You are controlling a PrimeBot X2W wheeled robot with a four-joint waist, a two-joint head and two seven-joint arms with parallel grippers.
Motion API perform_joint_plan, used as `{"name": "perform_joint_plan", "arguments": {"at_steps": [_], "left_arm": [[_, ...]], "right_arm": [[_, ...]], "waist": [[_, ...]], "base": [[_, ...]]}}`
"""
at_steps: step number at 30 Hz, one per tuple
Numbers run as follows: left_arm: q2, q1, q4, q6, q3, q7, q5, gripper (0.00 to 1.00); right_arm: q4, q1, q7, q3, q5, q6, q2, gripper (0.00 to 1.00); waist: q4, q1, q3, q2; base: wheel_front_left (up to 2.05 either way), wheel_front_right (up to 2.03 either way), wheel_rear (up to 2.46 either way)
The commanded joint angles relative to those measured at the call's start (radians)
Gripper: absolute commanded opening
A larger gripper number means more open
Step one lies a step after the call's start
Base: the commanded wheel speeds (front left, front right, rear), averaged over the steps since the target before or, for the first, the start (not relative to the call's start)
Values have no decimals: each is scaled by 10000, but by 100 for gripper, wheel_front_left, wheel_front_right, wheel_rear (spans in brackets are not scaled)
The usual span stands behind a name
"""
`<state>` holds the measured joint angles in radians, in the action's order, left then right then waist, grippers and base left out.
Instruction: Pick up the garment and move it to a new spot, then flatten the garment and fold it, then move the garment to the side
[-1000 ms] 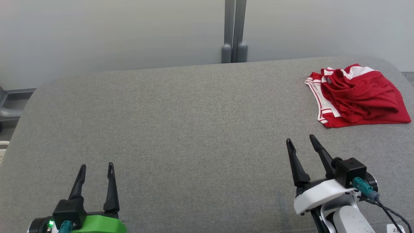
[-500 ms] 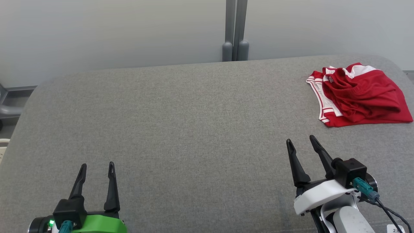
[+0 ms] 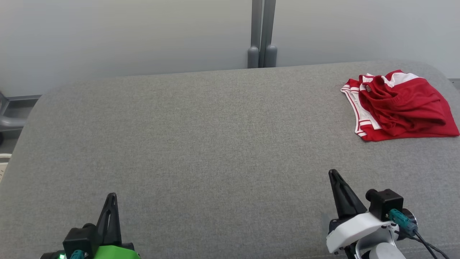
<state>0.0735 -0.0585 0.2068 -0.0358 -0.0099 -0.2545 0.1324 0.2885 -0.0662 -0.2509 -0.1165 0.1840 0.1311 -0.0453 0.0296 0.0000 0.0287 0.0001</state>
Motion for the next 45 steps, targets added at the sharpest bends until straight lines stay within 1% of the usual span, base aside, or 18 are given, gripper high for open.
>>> {"name": "perform_joint_plan", "arguments": {"at_steps": [1, 2, 12, 23, 38, 39, 45], "left_arm": [[6, 155, -27, -31, 89, 146, 426, 0], [6, 155, -27, -31, 89, 146, 426, 0], [-27, 409, 49, -159, 195, 586, 2398, 0], [-59, 664, 129, -288, 299, 1009, 4319, 0], [-89, 971, 253, -435, 442, 1531, 6572, 0], [-92, 1016, 269, -451, 460, 1595, 6849, 0], [-102, 1108, 303, -495, 507, 1749, 7508, 0]], "right_arm": [[-118, -120, 88, 57, 448, 0, -19, 0], [-118, -120, 88, 57, 448, 0, -19, 0], [-121, -217, 551, 337, 2400, -1, -87, 0], [-132, -314, 1018, 632, 4277, -1, -130, 0], [-147, -412, 1592, 1009, 6456, -1, -162, 0], [-148, -420, 1660, 1058, 6723, -1, -164, 0], [-150, -455, 1839, 1178, 7356, -1, -168, 0]], "waist": [[-4, 0, -5, -1], [-4, 0, -5, -1], [-28, 0, -33, -1], [-54, 0, -64, -1], [-90, 0, -106, -1], [-95, 0, -111, -1], [-107, 0, -125, -1]], "base": [[0, 0, 0], [0, 0, 0], [0, 0, 0], [0, 0, 0], [0, 0, 0], [0, 0, 0], [0, 0, 0]]}}
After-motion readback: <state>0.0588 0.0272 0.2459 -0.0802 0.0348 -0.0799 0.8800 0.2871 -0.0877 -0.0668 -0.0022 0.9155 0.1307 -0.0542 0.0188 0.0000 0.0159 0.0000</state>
